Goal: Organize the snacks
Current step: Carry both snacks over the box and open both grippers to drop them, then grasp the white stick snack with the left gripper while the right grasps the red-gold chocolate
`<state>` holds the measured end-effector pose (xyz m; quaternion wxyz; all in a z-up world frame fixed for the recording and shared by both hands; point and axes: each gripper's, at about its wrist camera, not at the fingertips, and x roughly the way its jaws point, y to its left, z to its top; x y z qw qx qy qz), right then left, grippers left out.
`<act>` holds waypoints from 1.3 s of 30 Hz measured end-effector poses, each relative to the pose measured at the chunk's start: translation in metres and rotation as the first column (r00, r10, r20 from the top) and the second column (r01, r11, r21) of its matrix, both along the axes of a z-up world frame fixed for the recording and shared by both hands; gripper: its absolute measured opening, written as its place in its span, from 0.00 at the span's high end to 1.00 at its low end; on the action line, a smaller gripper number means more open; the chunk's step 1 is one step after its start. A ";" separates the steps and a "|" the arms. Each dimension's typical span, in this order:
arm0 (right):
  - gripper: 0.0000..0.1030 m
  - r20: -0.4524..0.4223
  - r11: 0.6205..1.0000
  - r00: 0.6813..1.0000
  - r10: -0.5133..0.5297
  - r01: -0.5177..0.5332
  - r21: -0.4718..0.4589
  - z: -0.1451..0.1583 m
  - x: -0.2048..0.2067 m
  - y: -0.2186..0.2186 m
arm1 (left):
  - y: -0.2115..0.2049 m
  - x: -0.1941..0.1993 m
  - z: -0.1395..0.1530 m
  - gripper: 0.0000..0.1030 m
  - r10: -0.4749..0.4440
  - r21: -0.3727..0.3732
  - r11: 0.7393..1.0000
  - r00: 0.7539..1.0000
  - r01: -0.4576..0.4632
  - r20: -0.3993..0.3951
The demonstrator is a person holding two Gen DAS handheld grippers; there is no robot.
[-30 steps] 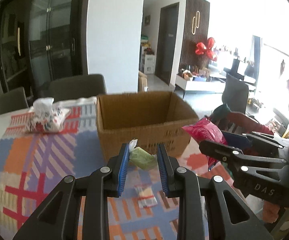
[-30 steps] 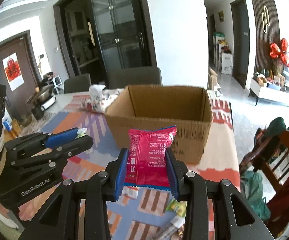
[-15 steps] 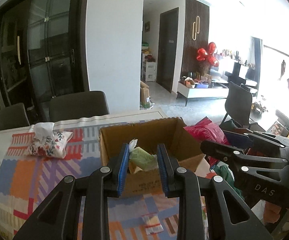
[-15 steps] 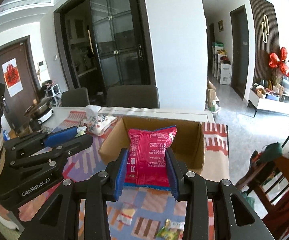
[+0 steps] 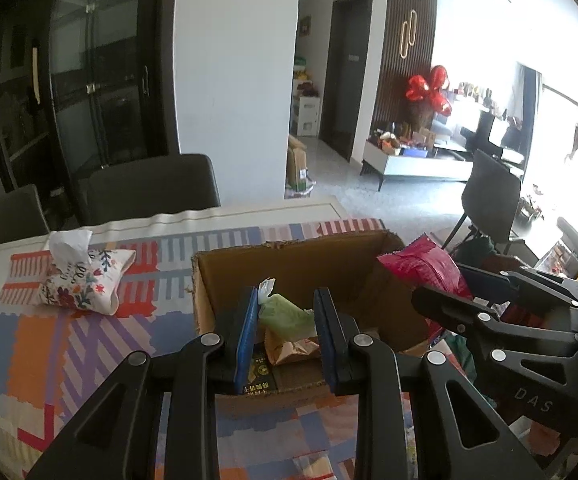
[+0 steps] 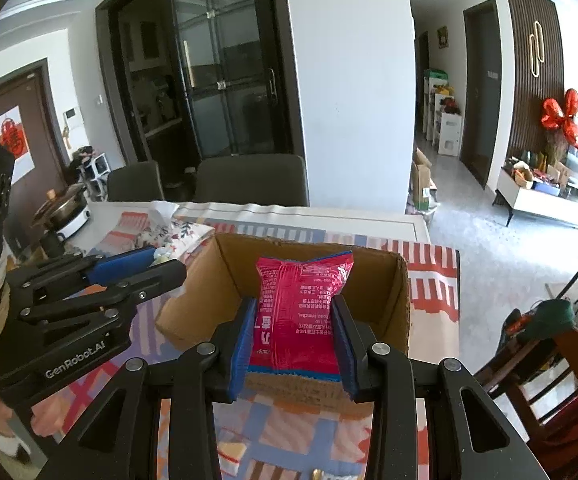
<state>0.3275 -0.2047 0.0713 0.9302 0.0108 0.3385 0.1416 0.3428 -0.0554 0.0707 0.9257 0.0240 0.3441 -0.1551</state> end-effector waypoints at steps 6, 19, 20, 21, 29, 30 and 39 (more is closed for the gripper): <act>0.62 -0.021 0.999 0.999 -0.031 0.031 0.006 -0.013 0.015 -0.005 | -0.005 0.014 -0.008 0.48 0.038 0.031 0.999 0.999 -0.038 -0.021; 0.44 0.036 0.991 0.993 -0.113 0.115 -0.063 -0.015 -0.036 -0.017 | -0.005 -0.054 -0.011 0.39 0.013 0.055 0.998 1.000 -0.014 0.024; 0.44 0.041 0.992 0.993 -0.111 0.113 -0.064 -0.015 -0.044 -0.018 | -0.008 -0.062 -0.012 0.39 -0.001 0.053 0.999 1.000 0.000 0.022; 0.44 0.047 0.991 0.993 -0.111 0.114 -0.065 -0.015 -0.051 -0.020 | -0.011 -0.069 -0.013 0.39 -0.014 0.053 0.999 1.000 0.013 0.025; 0.44 0.098 0.987 0.986 -0.138 0.145 -0.072 -0.018 -0.112 -0.040 | -0.034 -0.123 -0.020 0.39 -0.110 0.060 0.992 0.993 0.107 0.035; 0.44 0.102 0.986 0.985 -0.141 0.148 -0.070 -0.019 -0.118 -0.042 | -0.036 -0.128 -0.022 0.39 -0.119 0.060 0.991 0.992 0.117 0.032; 0.44 0.099 0.982 0.983 -0.153 0.162 -0.096 -0.045 -0.170 -0.056 | -0.056 -0.174 -0.047 0.40 -0.193 0.098 0.977 0.981 0.190 0.026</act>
